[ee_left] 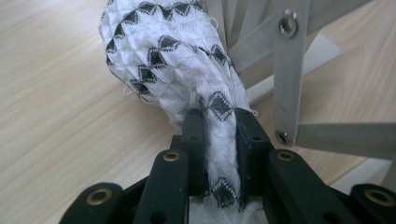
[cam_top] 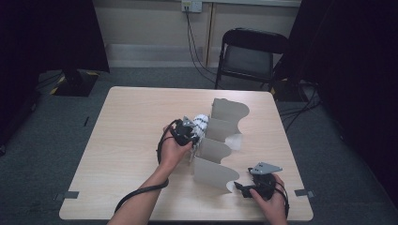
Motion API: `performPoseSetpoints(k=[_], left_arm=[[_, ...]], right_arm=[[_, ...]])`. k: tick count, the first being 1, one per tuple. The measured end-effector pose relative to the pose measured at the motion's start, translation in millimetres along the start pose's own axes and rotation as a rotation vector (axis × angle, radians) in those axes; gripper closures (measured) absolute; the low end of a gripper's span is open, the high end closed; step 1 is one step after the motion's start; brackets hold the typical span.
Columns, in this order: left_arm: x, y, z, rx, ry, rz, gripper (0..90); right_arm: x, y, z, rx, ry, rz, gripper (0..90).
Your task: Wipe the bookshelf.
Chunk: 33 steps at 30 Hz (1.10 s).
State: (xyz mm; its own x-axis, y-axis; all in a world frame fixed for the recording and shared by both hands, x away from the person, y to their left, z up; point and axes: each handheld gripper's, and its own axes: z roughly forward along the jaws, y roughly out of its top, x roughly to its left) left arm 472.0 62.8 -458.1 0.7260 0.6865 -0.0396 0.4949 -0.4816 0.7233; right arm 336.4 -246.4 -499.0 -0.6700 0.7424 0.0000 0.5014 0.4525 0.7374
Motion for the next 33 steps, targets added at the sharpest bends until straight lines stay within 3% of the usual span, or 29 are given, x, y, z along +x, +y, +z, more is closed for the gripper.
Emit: performPoseSetpoints(k=[12, 25, 28, 33], left_arm=[[-1.4, -14.3, 4.1, 0.050, -0.022, 0.004, 76.2], [-5.5, -38.3, -10.7, 0.027, -0.053, -0.019, 76.0], [-1.8, -44.3, -16.9, 0.028, -0.049, -0.026, 76.0], [10.3, -50.2, -29.3, 0.017, -0.007, -0.042, 75.9]], right_arm=[[0.1, 0.0, 0.0, 0.000, -0.001, 0.001, 16.4], [0.7, -0.1, -0.1, 0.000, -0.004, 0.001, 16.6], [1.0, -0.1, -0.1, 0.000, -0.004, 0.002, 16.6], [0.9, -0.1, -0.1, 0.000, -0.004, 0.002, 16.6]])
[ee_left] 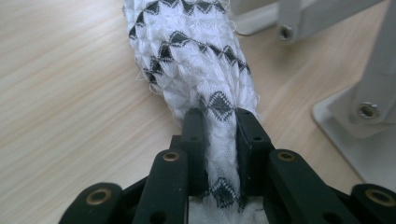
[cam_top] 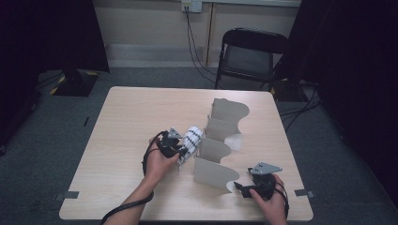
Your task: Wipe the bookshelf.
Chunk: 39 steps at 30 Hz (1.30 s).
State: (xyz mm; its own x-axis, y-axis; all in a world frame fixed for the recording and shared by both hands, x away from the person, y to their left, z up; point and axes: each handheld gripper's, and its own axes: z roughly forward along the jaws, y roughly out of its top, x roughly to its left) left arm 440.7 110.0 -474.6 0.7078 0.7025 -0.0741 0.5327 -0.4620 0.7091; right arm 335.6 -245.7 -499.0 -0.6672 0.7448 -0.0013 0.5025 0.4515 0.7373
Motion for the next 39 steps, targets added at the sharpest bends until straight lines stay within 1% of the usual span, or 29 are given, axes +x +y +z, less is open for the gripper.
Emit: performPoseSetpoints(k=[2, 4, 5, 6, 8, 9, 10, 12, 13, 14, 15, 16, 17, 19, 20, 25, 28, 31, 34, 36, 37, 39], left_arm=[[5.6, -0.7, -4.1, -0.004, 0.015, -0.015, 75.9], [12.5, -0.7, -9.4, -0.010, 0.038, -0.011, 75.8], [14.7, -1.2, -10.6, -0.017, 0.043, -0.018, 75.8], [16.1, -2.1, -11.2, -0.020, 0.046, -0.033, 75.8], [20.5, -3.7, -12.8, -0.015, 0.058, -0.033, 75.7], [21.7, -4.5, -12.7, -0.017, 0.062, -0.041, 75.8], [23.8, -5.1, -13.3, -0.015, 0.069, -0.034, 75.7], [25.8, -6.4, -13.3, -0.022, 0.078, -0.047, 75.5], [27.2, -6.8, -13.7, -0.019, 0.080, -0.043, 75.4], [28.0, -7.5, -13.1, -0.024, 0.081, -0.051, 75.3], [29.1, -7.9, -13.3, -0.016, 0.087, -0.046, 75.2], [29.5, -8.8, -12.1, -0.018, 0.084, -0.061, 75.1], [30.3, -9.2, -12.1, -0.011, 0.082, -0.058, 75.0], [31.1, -10.5, -10.9, -0.014, 0.083, -0.068, 74.5], [31.8, -10.8, -11.0, -0.012, 0.086, -0.060, 74.3], [32.6, -11.8, -11.3, -0.014, 0.085, -0.067, 73.0], [32.8, -12.7, -11.0, -0.013, 0.086, -0.063, 72.0], [32.8, -13.1, -10.7, -0.015, 0.089, -0.076, 68.1], [33.6, -13.6, -11.3, -0.010, 0.092, -0.076, 63.3], [33.9, -13.8, -11.1, -0.010, 0.099, -0.081, 56.4], [33.6, -14.1, -11.0, -0.017, 0.105, -0.090, 53.0], [33.8, -14.0, -11.3, -0.015, 0.113, -0.085, 45.6]], right_arm=[[0.0, 0.0, 0.0, 0.000, 0.000, 0.000, 16.6], [0.0, 0.0, 0.0, 0.000, 0.000, 0.000, 16.6], [0.0, 0.0, 0.0, 0.000, 0.000, 0.000, 16.5], [0.0, 0.0, 0.0, 0.000, 0.001, 0.000, 16.6], [0.0, 0.0, 0.0, 0.000, 0.001, 0.000, 16.6], [0.0, 0.0, 0.0, 0.000, 0.001, 0.000, 16.6], [0.0, 0.0, 0.0, 0.000, 0.001, 0.000, 16.5], [0.0, 0.0, 0.0, 0.000, 0.001, 0.000, 16.6], [0.0, 0.0, 0.0, 0.001, 0.001, 0.001, 16.5], [0.0, 0.0, 0.0, 0.001, 0.000, 0.001, 16.6], [0.0, 0.0, 0.0, 0.000, 0.001, 0.001, 16.5], [-0.1, 0.0, 0.0, 0.000, 0.001, 0.000, 16.5], [0.0, 0.0, 0.0, 0.000, 0.001, 0.000, 16.5], [0.0, 0.0, 0.0, 0.000, 0.001, 0.001, 16.5], [0.0, 0.0, 0.0, 0.000, 0.001, 0.001, 16.5], [0.0, 0.0, 0.0, 0.000, 0.001, 0.001, 16.5], [0.0, 0.0, 0.0, 0.000, 0.001, 0.001, 16.5], [0.0, 0.0, 0.0, 0.000, 0.001, 0.001, 16.5], [0.0, 0.0, 0.0, 0.000, 0.001, 0.001, 16.6], [0.0, 0.0, 0.0, 0.000, 0.001, 0.001, 16.5], [-0.1, 0.0, 0.0, 0.000, 0.001, 0.001, 16.5], [-0.1, 0.0, 0.0, 0.000, 0.001, 0.000, 16.5]])
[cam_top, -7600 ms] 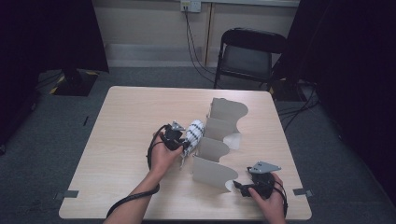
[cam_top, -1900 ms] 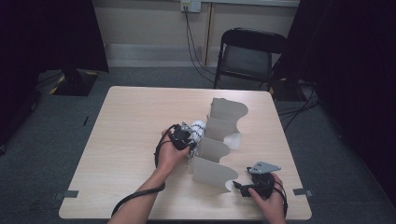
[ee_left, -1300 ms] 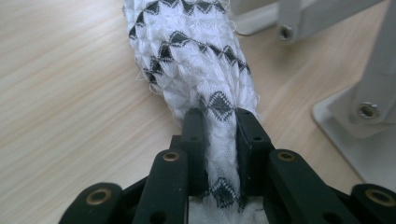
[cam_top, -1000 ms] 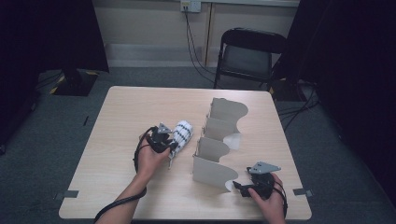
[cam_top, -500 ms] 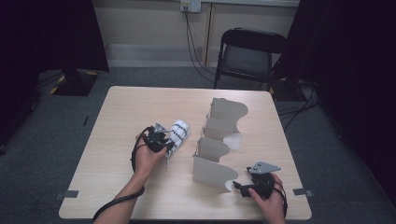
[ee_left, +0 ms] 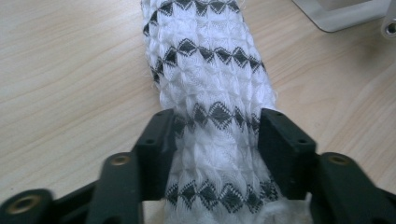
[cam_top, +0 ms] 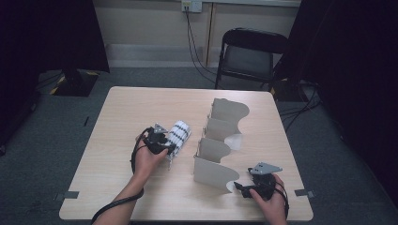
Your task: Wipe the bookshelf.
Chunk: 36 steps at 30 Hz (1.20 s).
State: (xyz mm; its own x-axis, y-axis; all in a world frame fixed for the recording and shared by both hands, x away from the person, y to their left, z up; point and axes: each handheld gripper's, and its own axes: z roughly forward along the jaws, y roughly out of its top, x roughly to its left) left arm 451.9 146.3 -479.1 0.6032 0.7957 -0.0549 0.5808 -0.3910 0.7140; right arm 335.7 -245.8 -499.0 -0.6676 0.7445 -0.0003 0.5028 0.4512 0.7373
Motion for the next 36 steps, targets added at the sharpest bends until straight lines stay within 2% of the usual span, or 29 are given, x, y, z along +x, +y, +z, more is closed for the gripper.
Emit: performPoseSetpoints(k=[2, 6, 8, 13, 14, 15, 20, 22, 25, 36], left_arm=[[0.3, 1.0, -0.7, 0.007, 0.001, 0.010, 40.8], [-0.8, 3.0, -1.5, 0.015, -0.006, 0.001, 33.0], [-1.1, 2.9, -1.7, 0.017, -0.013, -0.008, 30.3], [2.1, 2.3, -4.5, 0.024, -0.013, 0.007, 24.5], [1.9, 2.2, -4.8, 0.011, -0.018, -0.012, 23.3], [3.2, 2.3, -6.2, 0.011, -0.016, -0.005, 22.5], [8.1, 0.7, -11.2, 0.010, -0.038, 0.002, 19.7], [9.3, -0.2, -11.9, 0.002, -0.046, -0.024, 19.0], [11.4, -1.6, -15.5, -0.001, -0.058, -0.025, 17.6], [16.4, -9.8, -23.2, 0.007, -0.056, -0.033, 16.5]], right_arm=[[0.1, 0.0, 0.0, 0.000, 0.000, 0.001, 16.5], [0.0, 0.0, 0.0, 0.000, 0.000, 0.001, 16.5], [0.0, 0.0, 0.0, 0.000, 0.000, 0.001, 16.5], [0.1, -0.1, 0.0, 0.000, 0.000, 0.001, 16.5], [0.0, -0.1, 0.0, 0.000, 0.000, 0.001, 16.5], [0.0, -0.1, 0.0, -0.001, 0.001, 0.000, 16.5], [0.1, -0.1, 0.0, 0.000, 0.000, 0.001, 16.5], [0.1, -0.1, -0.1, 0.001, 0.001, 0.003, 16.5], [-0.1, -0.1, 0.1, -0.001, 0.001, 0.000, 16.5], [0.0, -0.1, 0.0, 0.000, 0.002, 0.001, 16.5]])
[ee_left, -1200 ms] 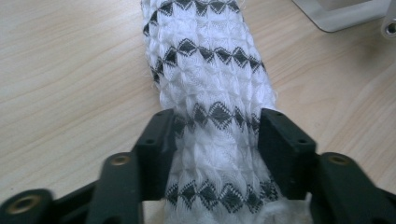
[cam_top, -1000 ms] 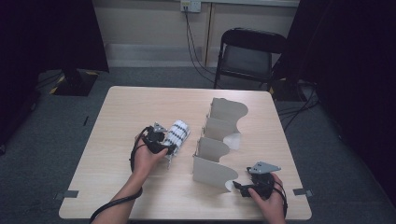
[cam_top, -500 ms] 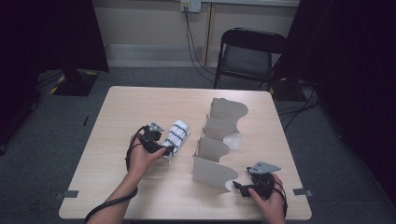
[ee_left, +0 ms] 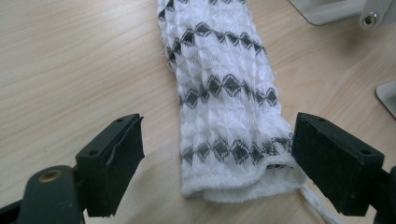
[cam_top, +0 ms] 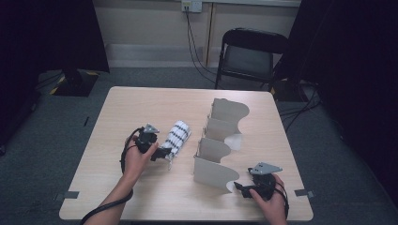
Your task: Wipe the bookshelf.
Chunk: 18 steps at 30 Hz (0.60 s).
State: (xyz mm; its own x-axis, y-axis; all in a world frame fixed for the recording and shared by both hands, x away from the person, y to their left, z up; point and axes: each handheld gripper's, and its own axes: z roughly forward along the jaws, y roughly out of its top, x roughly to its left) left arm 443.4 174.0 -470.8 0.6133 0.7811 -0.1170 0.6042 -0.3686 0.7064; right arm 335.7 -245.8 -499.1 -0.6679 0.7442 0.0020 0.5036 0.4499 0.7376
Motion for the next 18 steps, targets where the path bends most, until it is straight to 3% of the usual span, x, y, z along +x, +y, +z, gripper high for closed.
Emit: performPoseSetpoints(k=[1, 5, 18], left_arm=[[1.2, -0.4, -1.6, 0.009, -0.005, 0.014, 16.6], [2.0, -3.1, -3.5, 0.011, -0.016, -0.007, 16.5], [5.3, -14.0, -12.9, 0.044, -0.039, 0.012, 16.5]], right_arm=[[0.1, 0.0, -0.1, 0.001, -0.001, 0.002, 16.5], [0.1, 0.0, -0.1, 0.001, -0.001, 0.002, 16.5], [0.0, 0.0, 0.0, 0.000, 0.000, 0.000, 16.5]])
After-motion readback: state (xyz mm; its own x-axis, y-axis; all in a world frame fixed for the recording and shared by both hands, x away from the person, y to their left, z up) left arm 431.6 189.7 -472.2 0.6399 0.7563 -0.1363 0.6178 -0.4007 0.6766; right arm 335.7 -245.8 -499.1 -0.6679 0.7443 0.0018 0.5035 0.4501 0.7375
